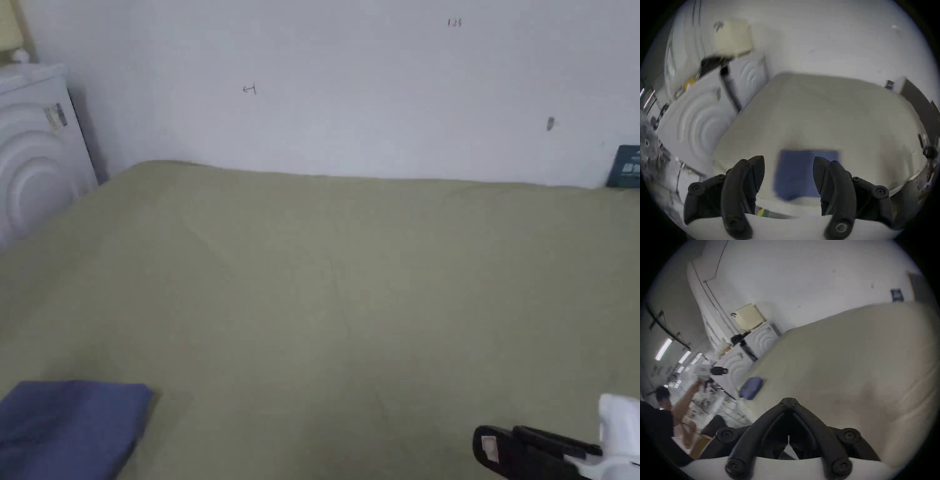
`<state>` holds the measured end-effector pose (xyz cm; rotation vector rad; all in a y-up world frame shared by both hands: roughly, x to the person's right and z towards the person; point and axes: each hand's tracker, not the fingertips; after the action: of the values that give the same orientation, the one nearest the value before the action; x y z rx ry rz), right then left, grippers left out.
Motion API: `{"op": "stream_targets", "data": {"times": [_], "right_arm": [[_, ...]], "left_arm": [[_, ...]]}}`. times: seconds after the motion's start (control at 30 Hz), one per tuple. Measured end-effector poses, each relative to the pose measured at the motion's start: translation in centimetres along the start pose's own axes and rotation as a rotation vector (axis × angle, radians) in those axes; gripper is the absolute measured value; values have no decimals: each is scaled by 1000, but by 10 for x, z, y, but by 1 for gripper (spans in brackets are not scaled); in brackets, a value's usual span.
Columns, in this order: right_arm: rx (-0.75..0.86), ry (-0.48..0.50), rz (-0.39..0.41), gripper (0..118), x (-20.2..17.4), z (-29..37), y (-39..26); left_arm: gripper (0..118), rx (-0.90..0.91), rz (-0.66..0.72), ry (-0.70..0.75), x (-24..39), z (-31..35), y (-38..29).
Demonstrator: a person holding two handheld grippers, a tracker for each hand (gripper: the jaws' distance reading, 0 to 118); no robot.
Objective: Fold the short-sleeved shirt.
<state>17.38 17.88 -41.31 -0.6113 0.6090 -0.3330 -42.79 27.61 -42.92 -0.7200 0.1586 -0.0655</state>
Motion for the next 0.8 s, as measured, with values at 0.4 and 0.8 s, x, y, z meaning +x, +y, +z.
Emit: {"op": "stream_targets", "data": {"times": [0.4,0.8], "right_arm": [[400,-667,157,2,-26,89,28],[528,-821,306,90,-71,76,37]], "left_arm": [[0,486,17,-126,275,90,-64],[87,567,42,-103,310,110,-41]]}}
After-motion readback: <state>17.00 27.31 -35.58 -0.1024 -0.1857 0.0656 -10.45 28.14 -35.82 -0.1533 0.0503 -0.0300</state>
